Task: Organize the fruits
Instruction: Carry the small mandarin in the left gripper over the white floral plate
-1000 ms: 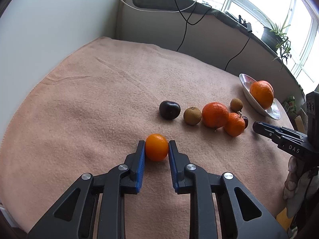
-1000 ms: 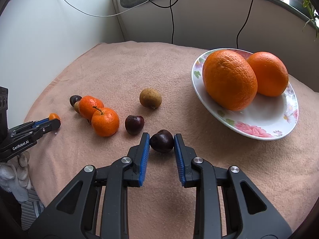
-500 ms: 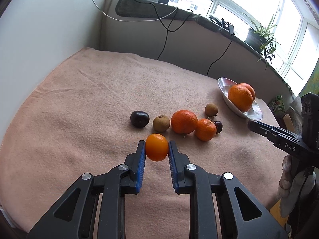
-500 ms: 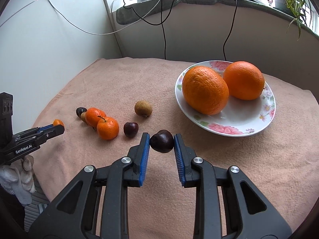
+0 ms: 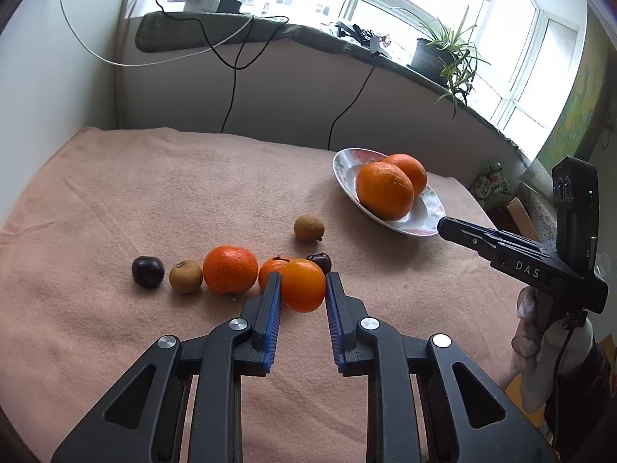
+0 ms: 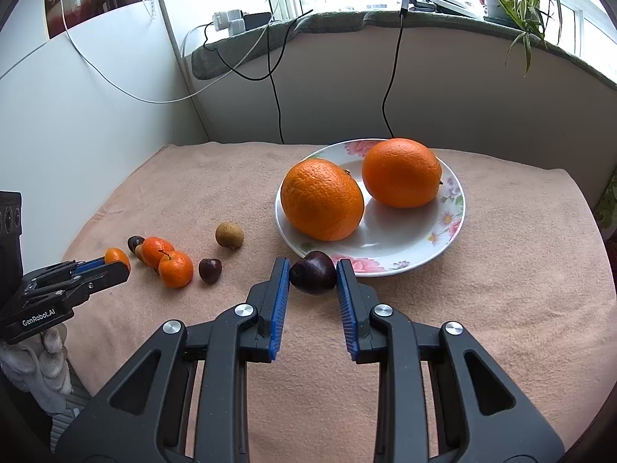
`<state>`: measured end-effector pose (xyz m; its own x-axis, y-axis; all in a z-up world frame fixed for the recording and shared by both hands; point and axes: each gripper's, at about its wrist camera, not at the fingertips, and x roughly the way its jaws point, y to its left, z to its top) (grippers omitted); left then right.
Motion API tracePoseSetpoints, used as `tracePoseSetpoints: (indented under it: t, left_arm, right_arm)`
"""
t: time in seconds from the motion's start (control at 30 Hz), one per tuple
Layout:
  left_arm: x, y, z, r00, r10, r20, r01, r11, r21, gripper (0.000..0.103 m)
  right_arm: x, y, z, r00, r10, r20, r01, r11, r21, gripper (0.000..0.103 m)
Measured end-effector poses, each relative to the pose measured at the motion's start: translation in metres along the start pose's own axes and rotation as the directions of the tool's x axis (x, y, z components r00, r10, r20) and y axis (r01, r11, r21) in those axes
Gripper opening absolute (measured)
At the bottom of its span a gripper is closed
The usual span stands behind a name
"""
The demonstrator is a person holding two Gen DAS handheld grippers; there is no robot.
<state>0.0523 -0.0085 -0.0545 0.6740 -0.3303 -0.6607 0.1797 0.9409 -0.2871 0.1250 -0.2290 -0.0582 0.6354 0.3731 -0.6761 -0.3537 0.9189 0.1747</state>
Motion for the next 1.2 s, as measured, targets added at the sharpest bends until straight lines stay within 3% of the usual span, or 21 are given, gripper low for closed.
tracePoseSetpoints:
  t: [0.63, 1.2]
  left_arm:
    - [0.048, -0.090, 0.037, 0.990, -0.137, -0.023, 0.139, 0.981, 0.139, 0.021]
    - [0.100, -0.135, 0.050, 0.990, -0.125, -0.070, 0.137, 0.966, 0.217, 0.021]
  right_arm:
    - [-0.001, -0.045, 0.011, 0.999, -0.043, 0.011, 0.043, 0.999, 0.031, 0.026]
    - [0.027, -0.090, 0.036, 0.999, -0.034, -0.020, 0.035, 0.998, 0.050, 0.026]
